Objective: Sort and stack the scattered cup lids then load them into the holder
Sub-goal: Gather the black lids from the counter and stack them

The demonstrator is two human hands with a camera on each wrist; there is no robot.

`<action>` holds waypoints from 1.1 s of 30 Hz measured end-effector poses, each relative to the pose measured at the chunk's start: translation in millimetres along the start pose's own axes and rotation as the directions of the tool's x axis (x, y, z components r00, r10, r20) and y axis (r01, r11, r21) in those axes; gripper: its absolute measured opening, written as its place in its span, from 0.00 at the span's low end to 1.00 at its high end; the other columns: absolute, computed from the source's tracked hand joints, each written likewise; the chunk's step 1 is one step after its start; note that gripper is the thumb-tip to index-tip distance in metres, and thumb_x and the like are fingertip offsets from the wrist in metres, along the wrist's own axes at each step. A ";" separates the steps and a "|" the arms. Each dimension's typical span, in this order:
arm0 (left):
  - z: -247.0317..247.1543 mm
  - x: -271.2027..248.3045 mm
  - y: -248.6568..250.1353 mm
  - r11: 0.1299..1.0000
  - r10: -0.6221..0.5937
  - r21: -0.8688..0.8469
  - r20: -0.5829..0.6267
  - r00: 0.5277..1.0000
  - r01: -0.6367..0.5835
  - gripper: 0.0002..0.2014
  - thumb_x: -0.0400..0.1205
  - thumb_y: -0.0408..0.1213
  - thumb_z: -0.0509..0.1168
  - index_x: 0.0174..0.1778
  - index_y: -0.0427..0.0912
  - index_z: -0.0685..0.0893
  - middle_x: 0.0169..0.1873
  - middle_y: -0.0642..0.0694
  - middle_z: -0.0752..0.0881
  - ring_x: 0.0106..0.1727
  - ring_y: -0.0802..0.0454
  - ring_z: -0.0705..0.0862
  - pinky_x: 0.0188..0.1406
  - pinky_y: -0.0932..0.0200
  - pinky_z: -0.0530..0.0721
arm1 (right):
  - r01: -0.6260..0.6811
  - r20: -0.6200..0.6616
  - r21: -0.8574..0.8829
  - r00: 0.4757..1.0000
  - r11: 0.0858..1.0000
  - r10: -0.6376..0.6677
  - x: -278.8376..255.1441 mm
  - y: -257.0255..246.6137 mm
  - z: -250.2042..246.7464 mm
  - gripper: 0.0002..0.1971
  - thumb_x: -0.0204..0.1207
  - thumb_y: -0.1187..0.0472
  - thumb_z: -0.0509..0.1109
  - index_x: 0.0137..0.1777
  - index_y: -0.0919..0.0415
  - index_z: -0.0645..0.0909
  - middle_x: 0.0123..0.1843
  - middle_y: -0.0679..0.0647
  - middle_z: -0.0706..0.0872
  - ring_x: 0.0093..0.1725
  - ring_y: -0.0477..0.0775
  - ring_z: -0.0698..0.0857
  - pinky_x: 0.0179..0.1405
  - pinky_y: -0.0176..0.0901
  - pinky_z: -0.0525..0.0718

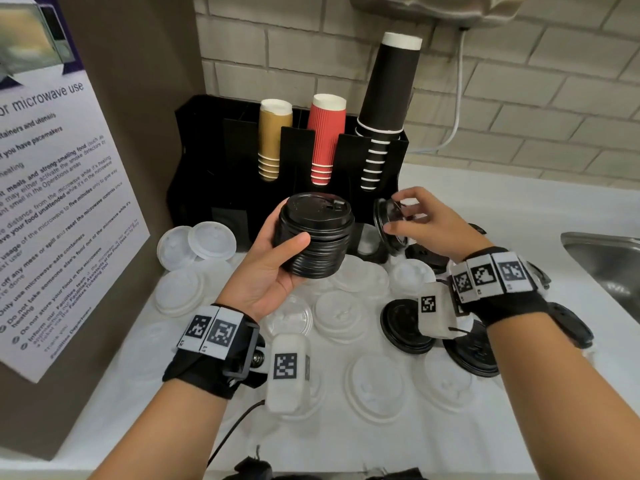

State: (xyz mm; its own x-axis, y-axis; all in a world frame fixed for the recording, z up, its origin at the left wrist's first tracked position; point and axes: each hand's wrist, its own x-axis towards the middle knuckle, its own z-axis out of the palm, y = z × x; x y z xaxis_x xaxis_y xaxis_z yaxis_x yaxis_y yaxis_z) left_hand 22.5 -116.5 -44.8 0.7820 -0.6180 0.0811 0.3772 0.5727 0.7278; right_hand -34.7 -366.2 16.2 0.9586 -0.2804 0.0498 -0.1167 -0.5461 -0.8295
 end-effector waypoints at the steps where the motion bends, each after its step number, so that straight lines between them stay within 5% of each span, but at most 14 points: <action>1: 0.8 1.0 0.0 1.000 0.001 0.007 -0.003 1.000 -0.001 0.34 0.73 0.29 0.70 0.77 0.49 0.72 0.66 0.44 0.84 0.63 0.45 0.87 0.48 0.50 0.89 | 0.051 -0.005 0.067 0.999 0.996 -0.051 -4.9 -7.3 3.6 0.21 0.74 0.61 0.76 0.65 0.50 0.76 0.50 0.46 0.81 0.40 0.39 0.84 0.31 0.22 0.78; 5: 3.7 3.1 -1.9 0.998 -0.004 0.055 -0.031 1.000 0.006 0.36 0.72 0.28 0.70 0.77 0.48 0.72 0.63 0.45 0.86 0.62 0.46 0.88 0.46 0.51 0.89 | 0.278 -0.014 0.194 0.960 0.941 -0.280 -16.8 -38.0 15.7 0.19 0.75 0.62 0.74 0.61 0.41 0.77 0.57 0.50 0.78 0.44 0.43 0.84 0.43 0.30 0.82; 9: 7.7 3.1 -2.4 0.995 -0.008 0.096 -0.029 1.000 0.011 0.34 0.72 0.29 0.69 0.75 0.52 0.74 0.65 0.44 0.85 0.62 0.46 0.87 0.46 0.52 0.89 | 0.402 0.067 0.099 0.910 0.910 -0.409 -19.0 -57.7 25.3 0.20 0.72 0.60 0.77 0.59 0.40 0.78 0.56 0.42 0.78 0.51 0.42 0.81 0.48 0.31 0.80; 13: 12.1 2.1 -3.7 0.991 -0.016 0.134 0.002 1.000 0.015 0.31 0.73 0.29 0.71 0.71 0.55 0.77 0.62 0.46 0.87 0.62 0.47 0.87 0.48 0.51 0.89 | 0.408 0.104 -0.026 0.909 0.912 -0.404 -16.4 -63.6 31.9 0.17 0.72 0.60 0.77 0.58 0.44 0.82 0.60 0.51 0.78 0.57 0.47 0.82 0.57 0.35 0.81; 22: 15.7 1.1 -6.2 0.990 -0.022 0.140 0.011 1.000 0.020 0.32 0.72 0.29 0.70 0.72 0.53 0.77 0.63 0.44 0.86 0.64 0.45 0.86 0.49 0.50 0.89 | 0.426 0.168 -0.085 0.897 0.901 -0.408 -20.2 -71.5 33.1 0.17 0.69 0.63 0.78 0.56 0.47 0.85 0.60 0.50 0.78 0.57 0.50 0.82 0.64 0.53 0.82; 30: 15.2 -0.6 -10.6 0.995 -0.020 0.101 0.004 1.000 0.019 0.30 0.72 0.31 0.70 0.71 0.54 0.77 0.63 0.43 0.86 0.62 0.46 0.87 0.48 0.53 0.89 | 0.440 0.154 -0.120 0.894 0.890 -0.421 -21.3 -66.8 32.3 0.17 0.70 0.61 0.78 0.57 0.48 0.83 0.54 0.39 0.77 0.55 0.38 0.80 0.50 0.26 0.76; 33: 14.9 -1.0 -11.8 0.996 -0.022 0.089 -0.004 1.000 0.022 0.30 0.73 0.31 0.69 0.72 0.53 0.76 0.65 0.42 0.84 0.62 0.46 0.88 0.48 0.54 0.89 | 0.451 0.163 -0.131 0.888 0.883 -0.430 -20.9 -65.9 31.6 0.17 0.70 0.61 0.79 0.57 0.48 0.83 0.55 0.39 0.77 0.54 0.36 0.79 0.49 0.22 0.76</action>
State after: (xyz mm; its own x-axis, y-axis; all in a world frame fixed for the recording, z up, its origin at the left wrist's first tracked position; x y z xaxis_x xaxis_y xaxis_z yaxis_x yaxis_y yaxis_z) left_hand 9.9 -130.6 -43.3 0.7757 -0.6281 0.0620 0.3490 0.5087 0.7870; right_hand -38.8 -299.5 52.3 0.9438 0.1145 0.3101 0.2957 -0.7119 -0.6370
